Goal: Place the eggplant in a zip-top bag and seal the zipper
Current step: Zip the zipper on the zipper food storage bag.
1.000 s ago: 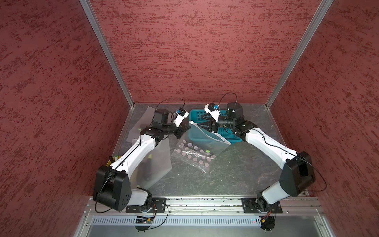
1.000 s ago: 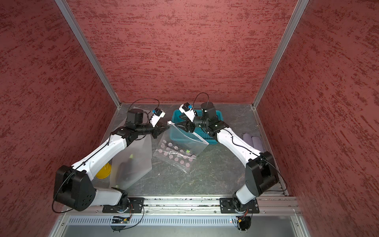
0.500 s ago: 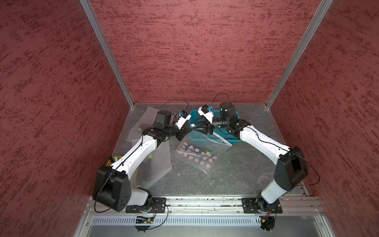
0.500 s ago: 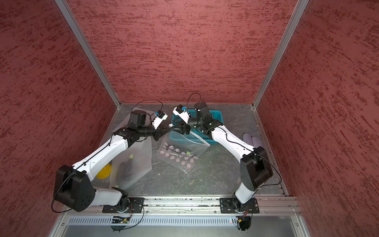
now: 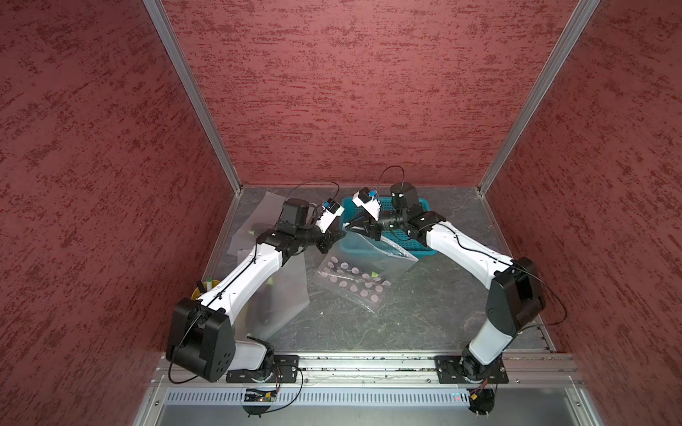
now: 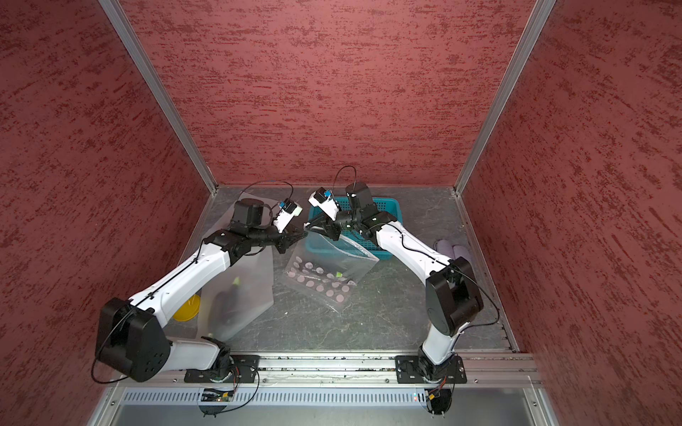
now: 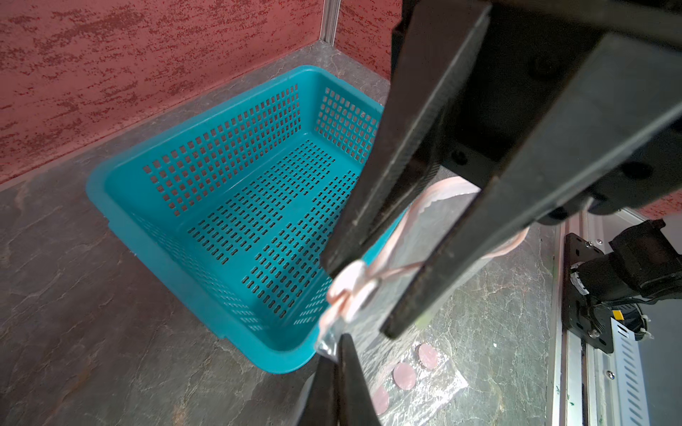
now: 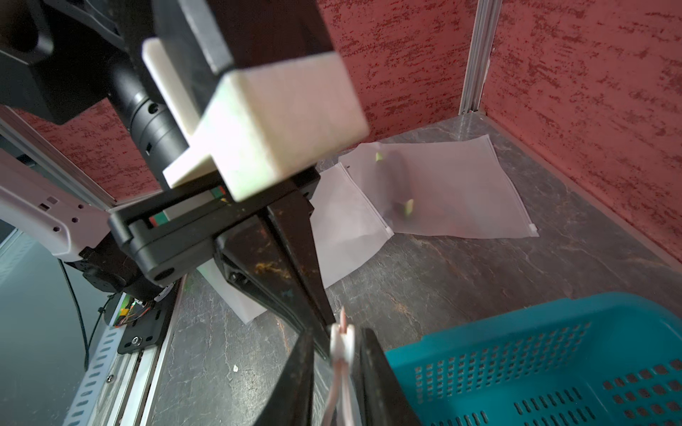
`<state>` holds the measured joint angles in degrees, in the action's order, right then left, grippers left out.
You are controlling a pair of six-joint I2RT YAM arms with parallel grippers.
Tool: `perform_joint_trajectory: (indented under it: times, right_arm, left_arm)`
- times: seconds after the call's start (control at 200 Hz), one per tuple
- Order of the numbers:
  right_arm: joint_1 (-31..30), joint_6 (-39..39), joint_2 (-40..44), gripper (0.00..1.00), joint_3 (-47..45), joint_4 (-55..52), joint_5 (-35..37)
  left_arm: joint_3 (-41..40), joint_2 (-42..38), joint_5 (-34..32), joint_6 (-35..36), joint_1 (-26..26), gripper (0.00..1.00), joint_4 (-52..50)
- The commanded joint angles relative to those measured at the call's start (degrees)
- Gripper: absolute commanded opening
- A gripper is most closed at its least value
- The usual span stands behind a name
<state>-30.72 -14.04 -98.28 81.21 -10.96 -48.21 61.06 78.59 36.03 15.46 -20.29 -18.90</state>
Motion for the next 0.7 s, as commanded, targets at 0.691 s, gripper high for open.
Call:
perform_joint_trajectory:
  times: [0.691]
  right_arm:
    - [-0.39, -0.79, -0.79, 0.06, 1.5, -1.61, -0.99]
  left_arm:
    - [-1.12, -2.64, 4.14, 2.15, 1.25, 0.32, -0.9]
